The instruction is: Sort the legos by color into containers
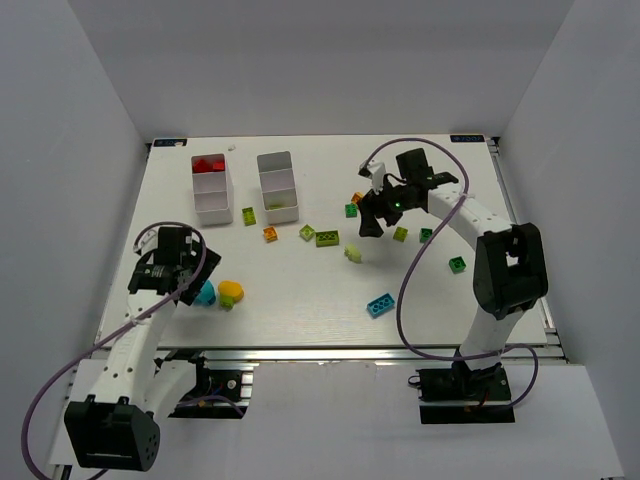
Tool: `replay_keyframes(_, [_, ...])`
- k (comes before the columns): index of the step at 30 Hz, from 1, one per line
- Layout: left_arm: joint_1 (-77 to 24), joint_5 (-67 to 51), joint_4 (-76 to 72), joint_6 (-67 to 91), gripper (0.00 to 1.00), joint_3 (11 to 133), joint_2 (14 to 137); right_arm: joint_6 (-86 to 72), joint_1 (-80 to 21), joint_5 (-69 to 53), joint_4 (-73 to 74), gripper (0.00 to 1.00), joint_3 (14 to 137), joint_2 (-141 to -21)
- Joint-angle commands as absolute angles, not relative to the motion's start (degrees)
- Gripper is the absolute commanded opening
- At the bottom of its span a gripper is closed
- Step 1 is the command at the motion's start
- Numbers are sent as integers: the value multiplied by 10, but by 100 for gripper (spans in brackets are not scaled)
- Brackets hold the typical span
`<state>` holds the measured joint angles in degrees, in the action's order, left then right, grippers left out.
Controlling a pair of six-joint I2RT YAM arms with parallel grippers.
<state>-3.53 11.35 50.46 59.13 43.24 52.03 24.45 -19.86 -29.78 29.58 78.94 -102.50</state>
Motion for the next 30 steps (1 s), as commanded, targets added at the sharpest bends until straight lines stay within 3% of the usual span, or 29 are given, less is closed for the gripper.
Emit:
replay_keyframes(1, [-34,85,459,499,89,426,469,183,-196,-254,256,89,786,-990])
replay_keyframes(10, [-34,80,442,548,88,377,326,152,-199,-245,264,89,782,-983])
replay_keyframes(18, [-34,68,477,535,88,387,354,113,-218,-233,264,89,792,-1003])
replay_keyframes(23, [-34,68,473,528,89,397,352,120,-279,-165,254,89,777,-1014])
replay_keyframes(30, [-33,79,477,502,89,414,365,115,-317,-95,257,82,819,-1071])
